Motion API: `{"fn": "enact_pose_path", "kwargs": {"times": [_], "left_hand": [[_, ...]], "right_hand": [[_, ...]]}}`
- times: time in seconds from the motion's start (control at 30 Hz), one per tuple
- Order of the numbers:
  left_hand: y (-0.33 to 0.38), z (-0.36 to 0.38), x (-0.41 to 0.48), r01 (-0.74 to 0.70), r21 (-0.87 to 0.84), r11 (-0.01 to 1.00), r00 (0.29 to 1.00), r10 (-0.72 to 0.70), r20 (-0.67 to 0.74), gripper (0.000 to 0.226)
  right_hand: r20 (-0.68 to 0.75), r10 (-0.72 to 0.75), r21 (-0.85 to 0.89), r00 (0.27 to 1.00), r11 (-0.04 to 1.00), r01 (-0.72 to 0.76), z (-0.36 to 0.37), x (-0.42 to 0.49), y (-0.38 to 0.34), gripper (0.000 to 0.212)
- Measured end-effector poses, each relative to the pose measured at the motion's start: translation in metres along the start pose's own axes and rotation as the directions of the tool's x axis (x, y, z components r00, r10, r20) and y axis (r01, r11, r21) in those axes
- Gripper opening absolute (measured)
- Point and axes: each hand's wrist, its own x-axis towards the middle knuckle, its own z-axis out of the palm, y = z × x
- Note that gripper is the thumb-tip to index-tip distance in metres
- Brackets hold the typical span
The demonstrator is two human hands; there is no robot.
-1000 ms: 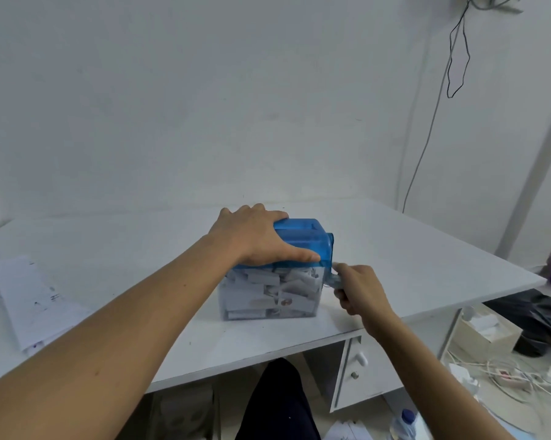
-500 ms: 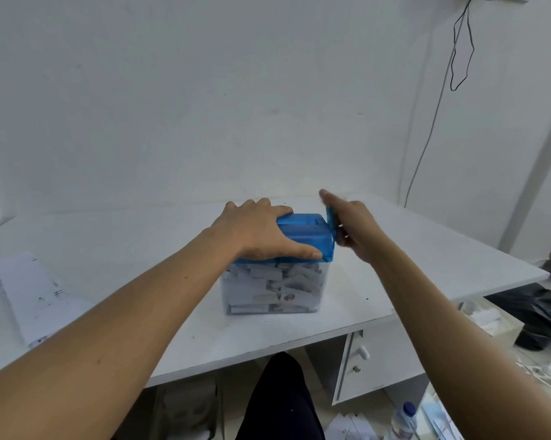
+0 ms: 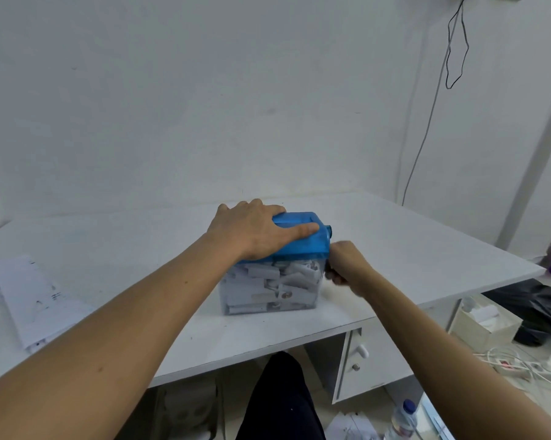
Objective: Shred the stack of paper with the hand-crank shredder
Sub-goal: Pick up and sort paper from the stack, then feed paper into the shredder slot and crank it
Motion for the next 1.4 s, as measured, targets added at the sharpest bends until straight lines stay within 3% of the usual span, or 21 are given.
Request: {"fn": "enact_pose_path", "kwargs": {"times": [0.17,0.3,0.43,0.57,0.63,0.77,0.93,1.13,1.3,1.4], "left_hand": [[0.001,-0.002,0.002,0.016,0.014,1.0,0.999,-0.017,0.035,0.117],[-0.001,-0.004,0.004,-0.008,-0.005,1.0,1.0,0.008,0.025,0.111],[-0.001,-0.004,0.004,-0.034,0.004,0.999,0.999,0.034,0.036,0.105],[-0.001,-0.004,0.002,-0.031,-0.006,0.999,0.998,0.031,0.051,0.101],[0.0,-0.006,0.001,-0.036,-0.011,0.999,0.998,0.036,0.053,0.1],[-0.001,-0.005,0.0,-0.046,-0.015,0.999,0.996,0.047,0.072,0.103],[0.0,-0.006,0.002,-0.033,-0.016,0.999,0.997,0.034,0.073,0.104],[-0.006,-0.008,0.008,-0.04,-0.051,0.998,0.989,0.047,0.143,0.086],[-0.007,-0.02,0.016,0.048,-0.29,0.956,0.97,0.024,0.242,0.097],[-0.015,-0.026,0.017,0.026,-0.413,0.911,0.986,0.045,0.162,0.079]], "right_hand": [[0.133,0.039,-0.005,0.99,0.999,-0.038,-0.019,-0.051,-0.002,0.029],[0.22,-0.061,0.26,0.974,0.966,0.002,-0.05,-0.073,-0.049,0.039],[0.184,-0.172,0.355,0.968,0.93,0.098,-0.05,-0.04,-0.072,0.036],[0.04,-0.127,0.264,0.991,0.958,0.112,-0.02,0.003,-0.071,0.046],[0.016,-0.096,0.248,0.995,0.965,0.089,-0.013,0.018,-0.064,0.04],[0.043,0.029,0.075,0.999,0.997,-0.032,-0.007,0.03,-0.035,0.017],[0.044,0.086,0.054,0.995,0.995,-0.088,-0.005,0.027,-0.018,0.022],[0.045,0.219,-0.165,0.975,0.964,-0.209,-0.016,0.047,-0.042,0.009],[0.008,0.081,-0.113,0.997,0.99,-0.08,-0.019,0.054,-0.083,0.015],[0.043,-0.074,-0.176,0.996,0.981,0.081,-0.011,0.041,-0.116,0.014]]}}
